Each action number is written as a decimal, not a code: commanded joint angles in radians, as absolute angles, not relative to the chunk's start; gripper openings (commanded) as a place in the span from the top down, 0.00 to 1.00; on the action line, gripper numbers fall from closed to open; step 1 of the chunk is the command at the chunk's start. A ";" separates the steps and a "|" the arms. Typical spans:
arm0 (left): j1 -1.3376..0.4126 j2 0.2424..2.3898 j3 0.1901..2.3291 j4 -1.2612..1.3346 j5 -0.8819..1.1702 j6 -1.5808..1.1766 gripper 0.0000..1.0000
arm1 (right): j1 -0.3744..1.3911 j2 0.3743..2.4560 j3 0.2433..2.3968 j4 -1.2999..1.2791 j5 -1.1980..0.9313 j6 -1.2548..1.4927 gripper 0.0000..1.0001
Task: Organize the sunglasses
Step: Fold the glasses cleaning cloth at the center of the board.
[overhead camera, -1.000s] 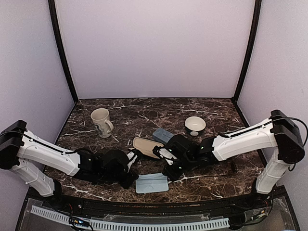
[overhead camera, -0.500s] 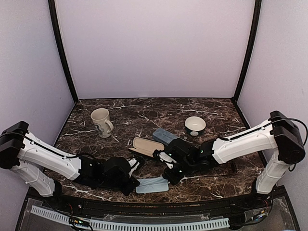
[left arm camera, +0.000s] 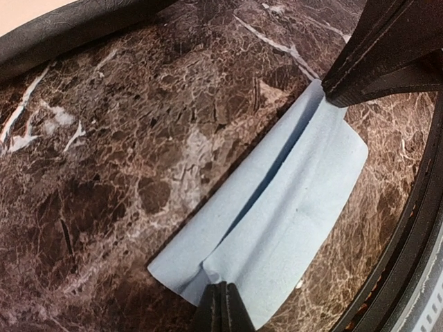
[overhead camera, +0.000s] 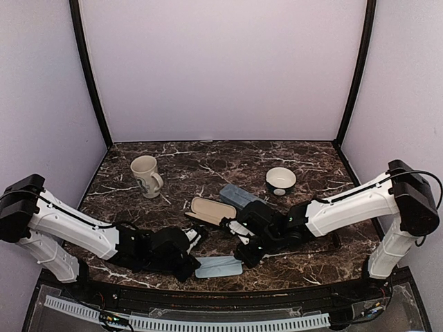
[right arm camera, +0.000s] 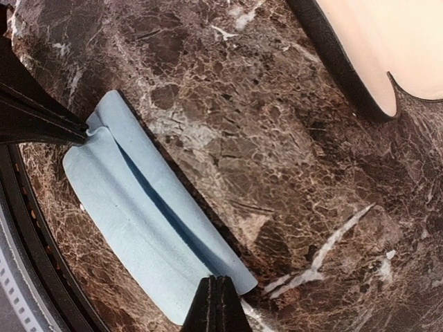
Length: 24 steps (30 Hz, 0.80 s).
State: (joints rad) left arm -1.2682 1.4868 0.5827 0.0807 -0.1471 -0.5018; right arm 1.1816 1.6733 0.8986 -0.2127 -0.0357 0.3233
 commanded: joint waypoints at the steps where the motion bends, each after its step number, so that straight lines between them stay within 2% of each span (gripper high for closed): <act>1: -1.276 1.493 0.586 0.056 -0.157 -0.505 1.00 | 1.192 1.661 0.891 -0.201 -0.049 0.327 1.00; 9: -1.283 1.489 0.592 0.043 -0.149 -0.504 0.89 | 1.202 1.662 0.885 -0.201 -0.064 0.331 1.00; 14: -1.283 1.479 0.589 0.042 -0.126 -0.496 0.82 | 1.207 1.658 0.875 -0.193 -0.077 0.336 0.97; 24: -1.293 1.449 0.572 0.038 -0.083 -0.489 0.76 | 1.237 1.638 0.841 -0.168 -0.103 0.357 0.86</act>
State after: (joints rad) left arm -1.2835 1.4887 0.5827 0.0544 -0.1116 -0.5007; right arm 1.2190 1.6733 0.8665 -0.2035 -0.0868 0.3424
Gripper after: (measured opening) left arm 0.230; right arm 0.123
